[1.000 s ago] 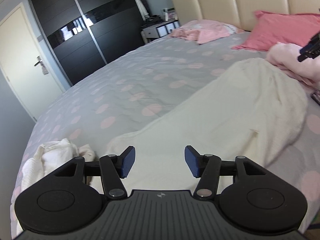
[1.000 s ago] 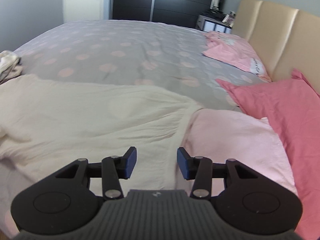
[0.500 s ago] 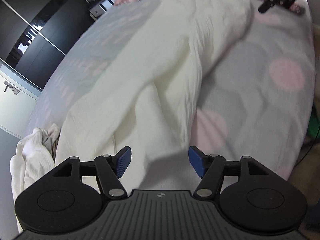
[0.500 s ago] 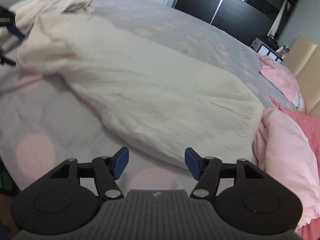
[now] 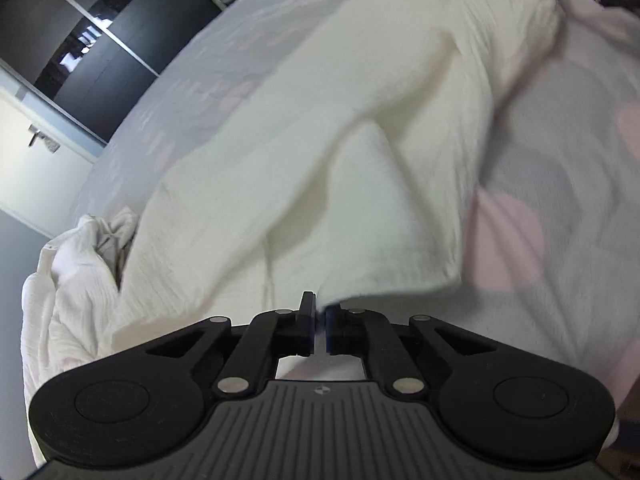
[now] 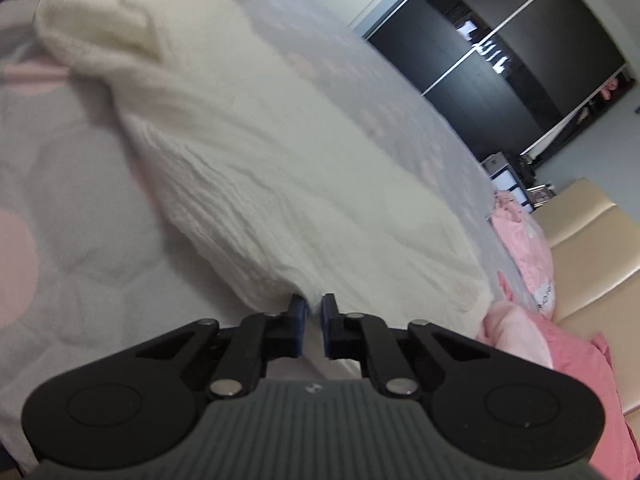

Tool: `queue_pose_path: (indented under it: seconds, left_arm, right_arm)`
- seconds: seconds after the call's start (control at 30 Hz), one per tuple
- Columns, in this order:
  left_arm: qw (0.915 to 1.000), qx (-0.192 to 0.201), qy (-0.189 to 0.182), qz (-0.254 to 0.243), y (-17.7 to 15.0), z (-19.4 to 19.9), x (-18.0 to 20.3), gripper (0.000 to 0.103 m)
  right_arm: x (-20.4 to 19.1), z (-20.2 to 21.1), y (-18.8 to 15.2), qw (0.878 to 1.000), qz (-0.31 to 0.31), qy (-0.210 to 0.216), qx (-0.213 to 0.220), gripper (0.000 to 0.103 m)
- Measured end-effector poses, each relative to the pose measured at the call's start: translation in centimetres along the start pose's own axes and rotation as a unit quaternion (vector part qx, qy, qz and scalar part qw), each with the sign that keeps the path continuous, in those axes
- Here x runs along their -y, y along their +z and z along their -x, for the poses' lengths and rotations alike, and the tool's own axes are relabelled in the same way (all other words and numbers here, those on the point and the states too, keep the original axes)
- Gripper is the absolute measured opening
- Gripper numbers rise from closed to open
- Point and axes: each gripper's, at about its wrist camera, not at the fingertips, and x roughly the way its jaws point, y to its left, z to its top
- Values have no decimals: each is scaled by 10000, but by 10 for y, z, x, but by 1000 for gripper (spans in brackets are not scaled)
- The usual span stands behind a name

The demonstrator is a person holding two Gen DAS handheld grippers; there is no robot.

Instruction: Fold clothes

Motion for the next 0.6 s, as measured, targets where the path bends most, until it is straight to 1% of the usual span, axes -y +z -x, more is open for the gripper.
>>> queue_pose_path:
  seconds: [0.1,0.17,0.27,0.33,0.43,0.6]
  left_arm:
    - [9981,260,88,547,12,9,-26,2]
    - [9946,416,208,930,22,14,-46,2]
    - [9892,524,428,1301,38,12,-72,2]
    - [9860,557,544,1474,49,4,-88,2]
    - [9845,530,683,1528,65,-11,-102,2]
    - [9823,366,818,1643,80,-39,-112,2]
  right_arm:
    - [20,-9,18,9994,-313,-135,112,7]
    - [34,-17,30,9982,-530,-220,172,6]
    - [55,-30,50,9955,-861,-328,231,6]
    - [69,-45,63,9933,-1096,-341,164,6]
    - [85,-69,76,9888,-1456,-341,-31,6]
    - [112,-119,86,9761,-2092,-381,-444,5]
